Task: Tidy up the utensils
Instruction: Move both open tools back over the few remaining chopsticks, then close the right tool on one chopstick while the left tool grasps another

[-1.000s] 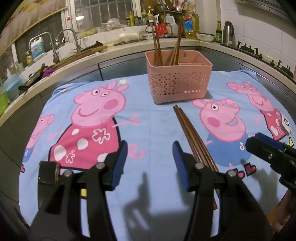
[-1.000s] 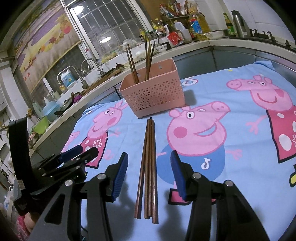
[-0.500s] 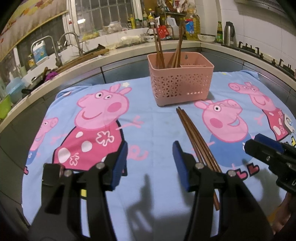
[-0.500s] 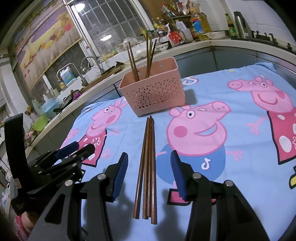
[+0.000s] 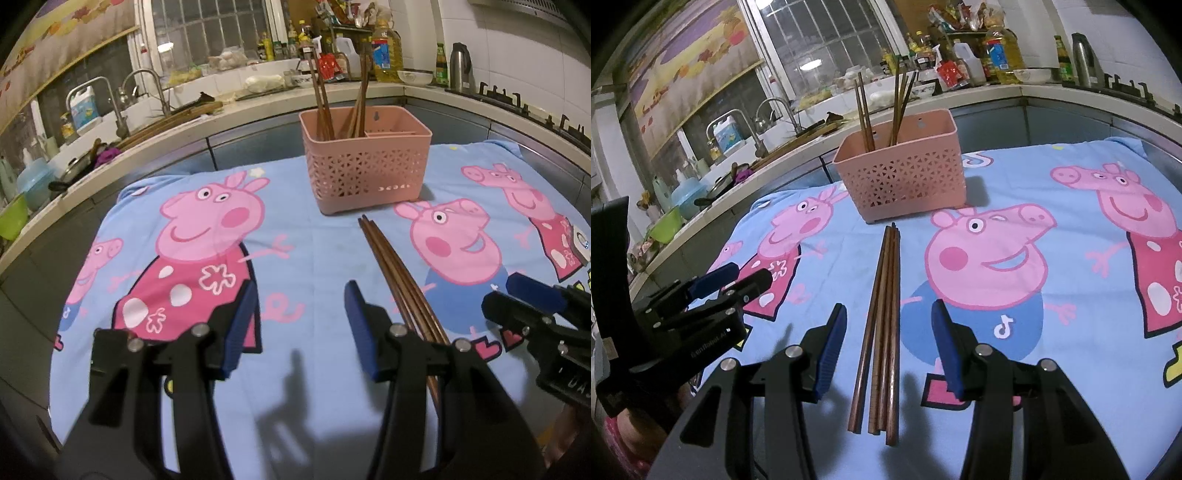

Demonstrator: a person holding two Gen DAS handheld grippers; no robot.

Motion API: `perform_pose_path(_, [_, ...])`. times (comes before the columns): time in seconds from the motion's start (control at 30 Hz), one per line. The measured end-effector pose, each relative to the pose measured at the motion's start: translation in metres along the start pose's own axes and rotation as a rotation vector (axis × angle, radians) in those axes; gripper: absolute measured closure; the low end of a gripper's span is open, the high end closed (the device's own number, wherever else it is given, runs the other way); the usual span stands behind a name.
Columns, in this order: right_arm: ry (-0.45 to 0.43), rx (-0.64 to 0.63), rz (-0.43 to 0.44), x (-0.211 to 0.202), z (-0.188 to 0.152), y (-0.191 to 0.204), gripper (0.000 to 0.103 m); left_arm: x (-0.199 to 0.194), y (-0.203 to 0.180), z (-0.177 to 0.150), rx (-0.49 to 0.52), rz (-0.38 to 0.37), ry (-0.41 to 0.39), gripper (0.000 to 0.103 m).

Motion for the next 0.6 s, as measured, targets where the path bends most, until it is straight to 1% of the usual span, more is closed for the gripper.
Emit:
perform_pose_path(0.3, [0.028, -0.022, -0.02, 0.005, -0.005, -0.002, 0.098, 0.0, 0.002, 0.0, 0.005, 0.016, -0.006, 0.055])
perform_pose_path(0.6, [0.07, -0.038, -0.048, 0.011, -0.016, -0.009, 0.102, 0.006, 0.004, -0.003, 0.006, 0.019, 0.01, 0.055])
Point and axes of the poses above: each gripper's, at about its wrist camera, not at the fingertips, and x roughly the way its jaws point, y to its left, z to its top, the point moved 9 cm from there along x, roughly the way its jaws point, and after that the axes turned 10 degrees about z, right-handed, at the moved point
